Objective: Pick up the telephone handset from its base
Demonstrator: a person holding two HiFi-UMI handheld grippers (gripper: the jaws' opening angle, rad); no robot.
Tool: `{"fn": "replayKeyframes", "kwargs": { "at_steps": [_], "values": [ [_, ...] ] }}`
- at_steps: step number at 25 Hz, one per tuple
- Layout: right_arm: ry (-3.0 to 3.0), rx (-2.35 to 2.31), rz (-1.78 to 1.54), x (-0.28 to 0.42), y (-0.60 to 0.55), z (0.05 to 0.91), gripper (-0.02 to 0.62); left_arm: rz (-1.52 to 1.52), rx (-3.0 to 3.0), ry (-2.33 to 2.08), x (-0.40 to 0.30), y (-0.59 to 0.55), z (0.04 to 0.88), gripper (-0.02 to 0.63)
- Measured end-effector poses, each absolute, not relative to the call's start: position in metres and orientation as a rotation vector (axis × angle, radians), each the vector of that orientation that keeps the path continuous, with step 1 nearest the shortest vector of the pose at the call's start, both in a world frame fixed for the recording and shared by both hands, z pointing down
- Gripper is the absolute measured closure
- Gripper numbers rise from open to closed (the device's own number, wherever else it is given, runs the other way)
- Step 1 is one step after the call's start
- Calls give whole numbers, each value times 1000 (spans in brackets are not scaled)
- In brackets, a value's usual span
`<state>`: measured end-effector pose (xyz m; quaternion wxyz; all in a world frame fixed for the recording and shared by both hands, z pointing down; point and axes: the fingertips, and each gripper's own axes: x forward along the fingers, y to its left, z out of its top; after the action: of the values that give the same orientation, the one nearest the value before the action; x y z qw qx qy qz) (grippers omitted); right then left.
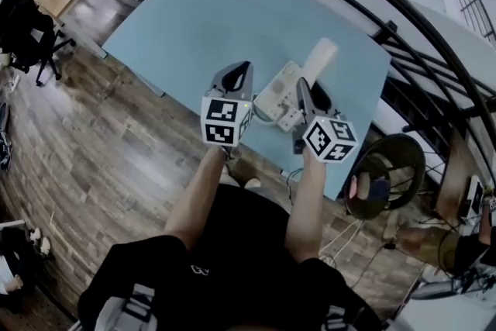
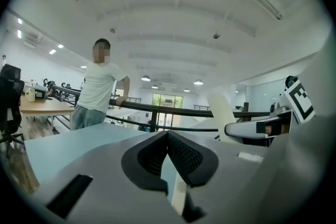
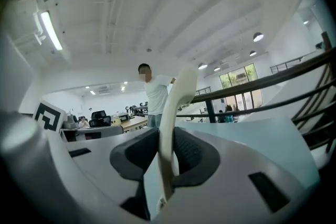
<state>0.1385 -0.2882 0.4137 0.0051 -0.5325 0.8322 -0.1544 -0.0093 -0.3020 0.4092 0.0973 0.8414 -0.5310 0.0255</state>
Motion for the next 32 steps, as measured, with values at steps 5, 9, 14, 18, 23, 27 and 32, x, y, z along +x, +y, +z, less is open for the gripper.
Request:
{"fn": "replayKeyframes", "kwargs": {
  "at_steps": [5, 9, 14, 18, 23, 27, 32],
  "values": [
    [2575, -1714, -358, 162, -278, 399, 514, 68, 2553, -1544, 11, -296, 402, 606],
    [2595, -1733, -305, 162, -273, 395, 514, 64, 2568, -1531, 18, -291, 397, 606],
    [2630, -1732, -283, 155, -272, 398, 514, 81, 2567, -1515, 20, -290, 401, 606],
    [2640, -1738, -275, 154, -273, 400, 514, 80, 2568, -1517, 19, -290, 401, 606],
    [2639, -1746, -247, 151, -270, 394, 514, 65, 2553, -1521, 11, -289, 402, 606],
    [2641, -1754, -228, 149, -275, 393, 514, 62, 2548, -1519, 7, -294, 402, 606],
    [2652, -1757, -211, 150, -275, 394, 514, 62, 2550, -1520, 10, -295, 403, 606]
  ]
}}
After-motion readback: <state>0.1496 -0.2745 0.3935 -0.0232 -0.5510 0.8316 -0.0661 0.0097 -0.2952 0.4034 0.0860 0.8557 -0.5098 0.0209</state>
